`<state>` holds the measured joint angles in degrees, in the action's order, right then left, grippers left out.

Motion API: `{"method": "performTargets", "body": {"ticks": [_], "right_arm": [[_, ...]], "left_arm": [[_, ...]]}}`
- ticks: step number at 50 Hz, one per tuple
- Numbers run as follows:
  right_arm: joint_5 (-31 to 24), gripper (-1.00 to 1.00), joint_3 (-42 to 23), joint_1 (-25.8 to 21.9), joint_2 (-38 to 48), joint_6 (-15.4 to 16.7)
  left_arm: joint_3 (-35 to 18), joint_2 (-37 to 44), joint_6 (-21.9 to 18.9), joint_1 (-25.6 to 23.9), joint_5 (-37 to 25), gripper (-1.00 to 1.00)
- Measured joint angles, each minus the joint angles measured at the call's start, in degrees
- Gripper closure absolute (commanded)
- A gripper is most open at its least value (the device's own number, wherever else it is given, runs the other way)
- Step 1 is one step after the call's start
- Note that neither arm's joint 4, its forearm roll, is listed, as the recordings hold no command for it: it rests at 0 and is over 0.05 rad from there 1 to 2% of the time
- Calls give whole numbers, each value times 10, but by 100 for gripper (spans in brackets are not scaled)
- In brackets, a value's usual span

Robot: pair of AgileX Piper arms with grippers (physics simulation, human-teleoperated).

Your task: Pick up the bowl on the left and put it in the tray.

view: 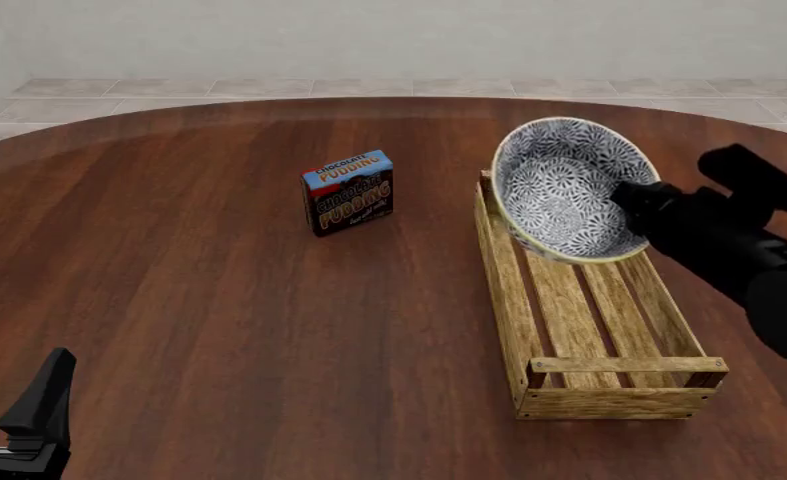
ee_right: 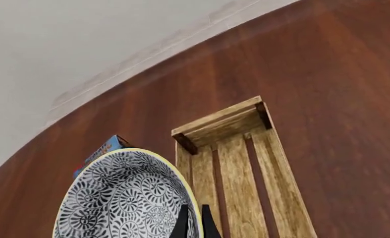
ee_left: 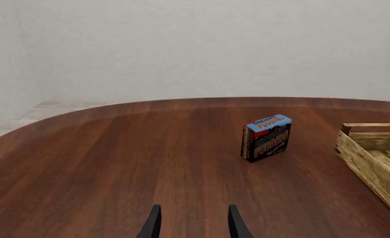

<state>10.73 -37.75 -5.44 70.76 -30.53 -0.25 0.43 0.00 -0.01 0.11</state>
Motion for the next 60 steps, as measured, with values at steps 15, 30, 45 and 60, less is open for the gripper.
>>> {"method": "performTargets", "body": {"ticks": [15, 30, 45, 60], "right_arm": [[14, 100, 10, 23, 15, -1], [30, 100, 17, 33, 35, -1], [50, 100, 18, 33, 66, -2], [72, 100, 29, 41, 82, 2]], "left_arm": [[0, 0, 0, 0, 0, -100], [0, 0, 0, 0, 0, -100], [0, 0, 0, 0, 0, -100], [0, 0, 0, 0, 0, -100]]}}
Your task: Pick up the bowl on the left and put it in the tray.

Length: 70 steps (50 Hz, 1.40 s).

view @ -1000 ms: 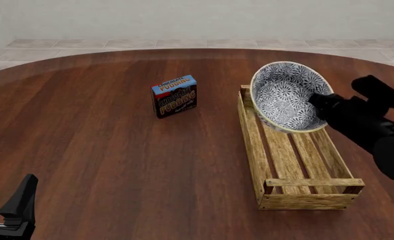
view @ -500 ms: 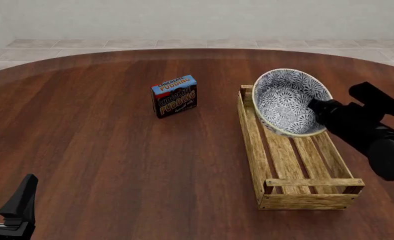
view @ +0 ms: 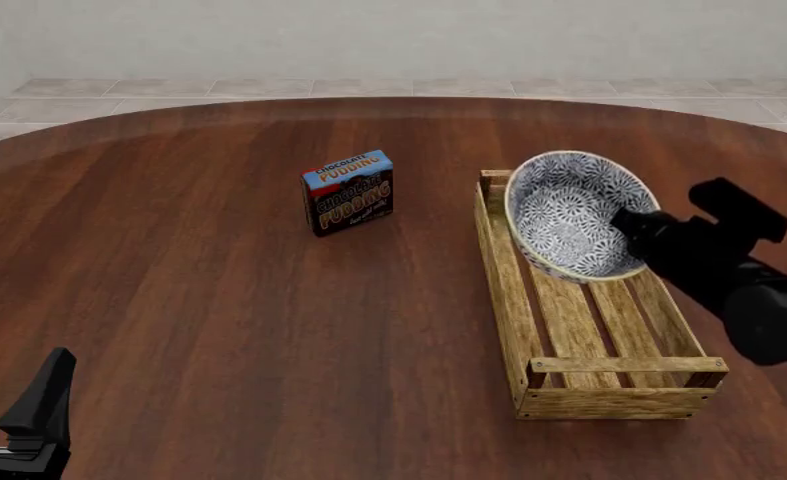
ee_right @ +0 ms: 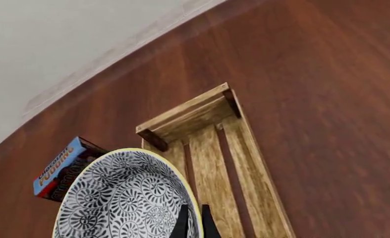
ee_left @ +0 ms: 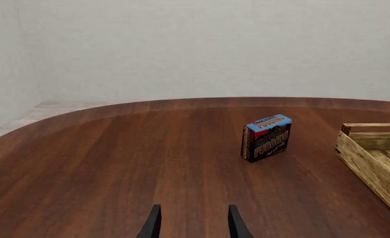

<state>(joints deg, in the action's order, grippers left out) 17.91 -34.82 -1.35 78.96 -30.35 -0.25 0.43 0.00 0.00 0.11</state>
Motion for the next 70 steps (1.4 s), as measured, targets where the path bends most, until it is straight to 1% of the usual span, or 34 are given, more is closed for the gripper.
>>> {"method": "performTargets", "body": {"ticks": [17, 37, 70], "right_arm": [[34, 100, 23, 13, 20, -1], [59, 100, 32, 23, 46, -5], [87, 100, 29, 13, 98, -20]], "left_arm": [[0, 0, 0, 0, 0, -100], [0, 0, 0, 0, 0, -100], [0, 0, 0, 0, 0, -100]]}}
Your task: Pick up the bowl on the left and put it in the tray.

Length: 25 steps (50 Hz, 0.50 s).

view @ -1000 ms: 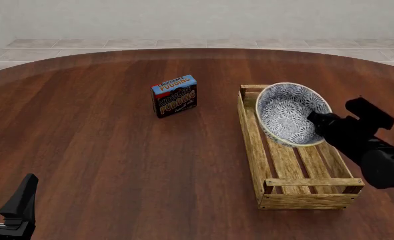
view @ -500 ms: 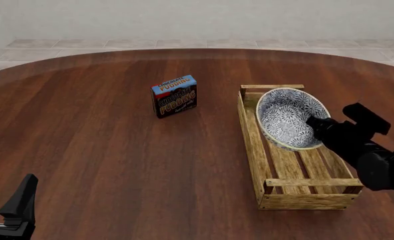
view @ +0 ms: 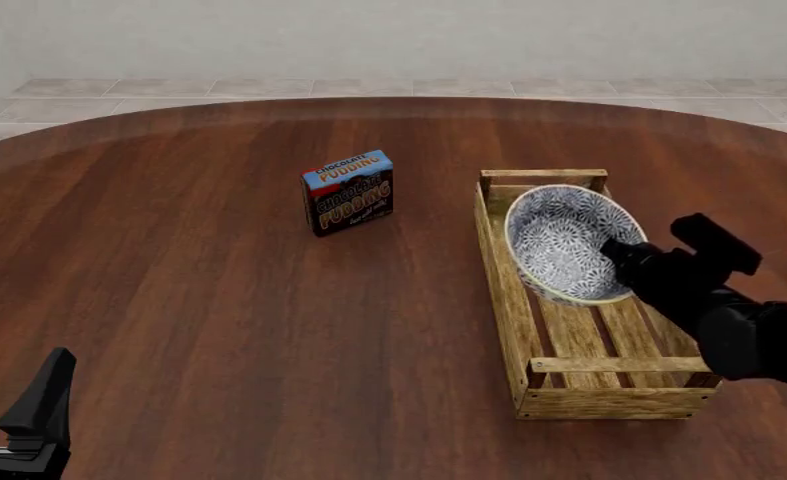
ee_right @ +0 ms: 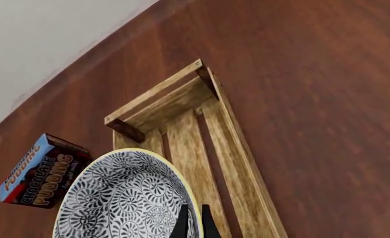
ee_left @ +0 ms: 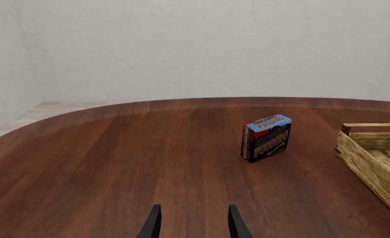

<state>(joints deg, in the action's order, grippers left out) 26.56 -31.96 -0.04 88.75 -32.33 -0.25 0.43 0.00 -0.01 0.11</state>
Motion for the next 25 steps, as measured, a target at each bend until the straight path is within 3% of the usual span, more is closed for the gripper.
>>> {"method": "performTargets", "body": {"ticks": [25], "right_arm": [[19, 100, -4, -1, 37, -8]], "left_arm": [[0, 0, 0, 0, 0, -100]]}}
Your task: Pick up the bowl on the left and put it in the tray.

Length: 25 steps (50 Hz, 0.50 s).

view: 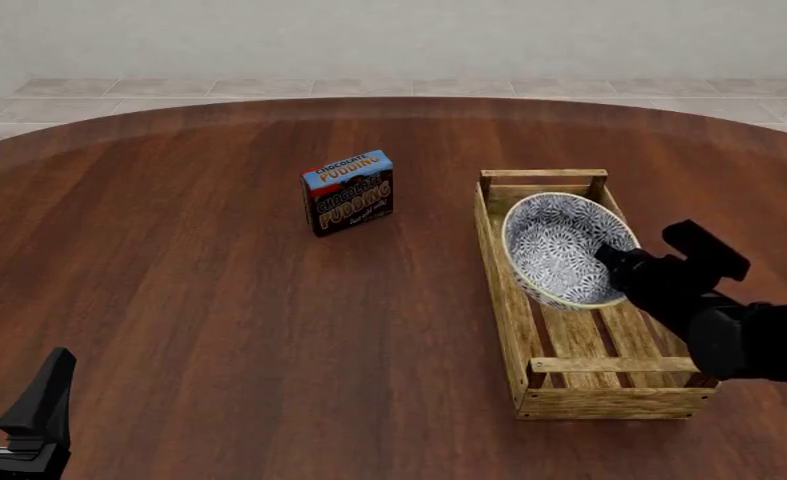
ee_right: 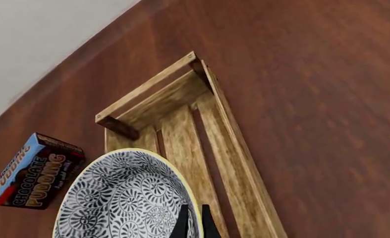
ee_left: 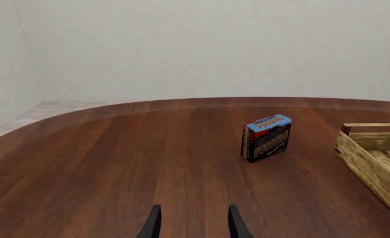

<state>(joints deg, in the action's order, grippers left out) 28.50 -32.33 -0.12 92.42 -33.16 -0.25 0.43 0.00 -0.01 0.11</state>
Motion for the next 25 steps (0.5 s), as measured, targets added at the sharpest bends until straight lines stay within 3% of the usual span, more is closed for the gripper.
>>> {"method": "performTargets", "body": {"ticks": [25], "right_arm": [[8, 100, -4, 8, 19, -2]], "left_arm": [[0, 0, 0, 0, 0, -100]]}}
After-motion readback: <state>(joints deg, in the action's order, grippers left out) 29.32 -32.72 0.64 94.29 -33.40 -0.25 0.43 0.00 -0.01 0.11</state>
